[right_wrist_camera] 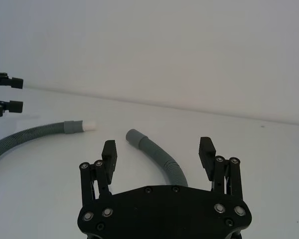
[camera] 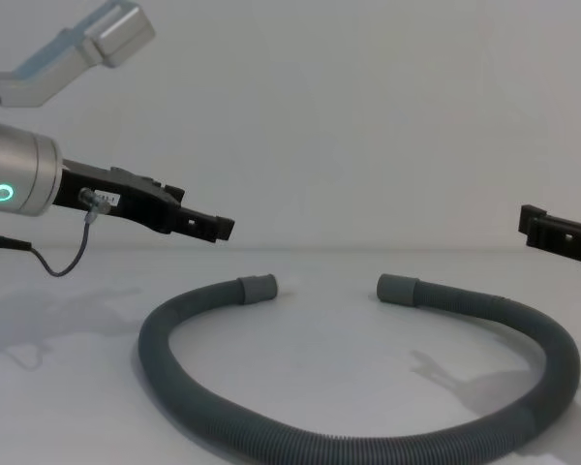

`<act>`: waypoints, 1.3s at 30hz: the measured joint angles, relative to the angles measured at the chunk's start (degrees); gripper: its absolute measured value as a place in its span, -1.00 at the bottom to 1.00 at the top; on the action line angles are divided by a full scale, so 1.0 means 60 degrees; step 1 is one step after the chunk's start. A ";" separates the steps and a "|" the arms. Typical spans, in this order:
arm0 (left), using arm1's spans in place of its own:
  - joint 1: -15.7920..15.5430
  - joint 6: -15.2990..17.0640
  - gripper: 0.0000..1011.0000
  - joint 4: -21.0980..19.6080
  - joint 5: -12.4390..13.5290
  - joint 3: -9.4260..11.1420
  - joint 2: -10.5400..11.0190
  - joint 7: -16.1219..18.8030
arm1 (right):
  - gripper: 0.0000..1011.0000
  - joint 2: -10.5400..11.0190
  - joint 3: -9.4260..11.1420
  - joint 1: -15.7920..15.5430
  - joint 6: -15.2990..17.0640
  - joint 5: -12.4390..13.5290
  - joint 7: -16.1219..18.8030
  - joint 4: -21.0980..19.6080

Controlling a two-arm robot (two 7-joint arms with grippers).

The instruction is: Use both hands to pick up one end of the pipe from the table, align the ends, and insert them.

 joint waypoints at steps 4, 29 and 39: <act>-0.0313 0.0030 0.98 0.0309 0.0192 0.0230 -0.0043 -0.0234 | 0.98 0.0001 0.0000 0.0000 0.0000 -0.0001 0.0000 0.0000; -0.1464 -0.0407 0.98 0.2154 0.0961 0.0904 -0.0685 -0.0837 | 0.98 0.0000 0.0000 0.0000 0.0000 0.0000 0.0001 0.0000; -0.1636 -0.0803 0.98 0.3086 0.0858 0.0712 -0.1185 -0.0832 | 0.98 0.0000 0.0000 0.0000 0.0000 0.0000 0.0000 0.0000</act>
